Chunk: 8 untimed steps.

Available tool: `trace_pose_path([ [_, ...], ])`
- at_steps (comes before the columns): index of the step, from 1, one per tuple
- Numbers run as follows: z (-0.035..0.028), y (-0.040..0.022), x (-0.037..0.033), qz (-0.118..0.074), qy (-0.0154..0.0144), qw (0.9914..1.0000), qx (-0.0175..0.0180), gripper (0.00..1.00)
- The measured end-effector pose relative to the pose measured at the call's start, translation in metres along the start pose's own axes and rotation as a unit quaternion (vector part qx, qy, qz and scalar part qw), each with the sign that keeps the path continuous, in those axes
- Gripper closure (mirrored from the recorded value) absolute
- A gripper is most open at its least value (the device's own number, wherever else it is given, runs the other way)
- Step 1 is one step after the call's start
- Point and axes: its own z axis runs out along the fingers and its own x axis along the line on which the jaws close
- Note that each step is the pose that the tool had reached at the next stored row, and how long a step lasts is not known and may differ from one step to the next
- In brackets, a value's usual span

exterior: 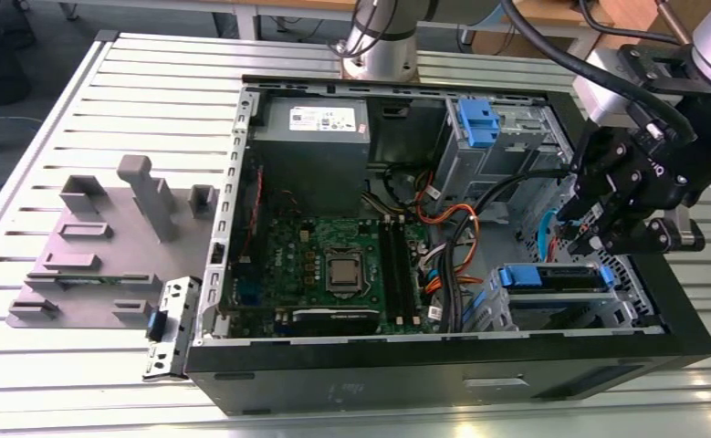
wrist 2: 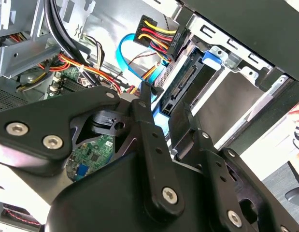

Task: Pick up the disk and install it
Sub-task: 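Insert the first disk wire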

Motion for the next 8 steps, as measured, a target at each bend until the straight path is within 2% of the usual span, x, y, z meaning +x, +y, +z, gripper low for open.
trace_pose_path([
  [4, 0.0001, 0.0, 0.0, 0.0, 0.0, 1.0, 0.0, 0.59],
  [5, 0.0001, 0.0, 0.0, 0.0, 0.0, 1.0, 0.0, 0.65],
  [6, 0.0001, 0.0, 0.0, 0.0, 0.0, 1.0, 0.0, 0.65],
  [8, 0.0002, 0.0, 0.0, 0.0, -0.0001, 1.0, 0.0, 0.78],
])
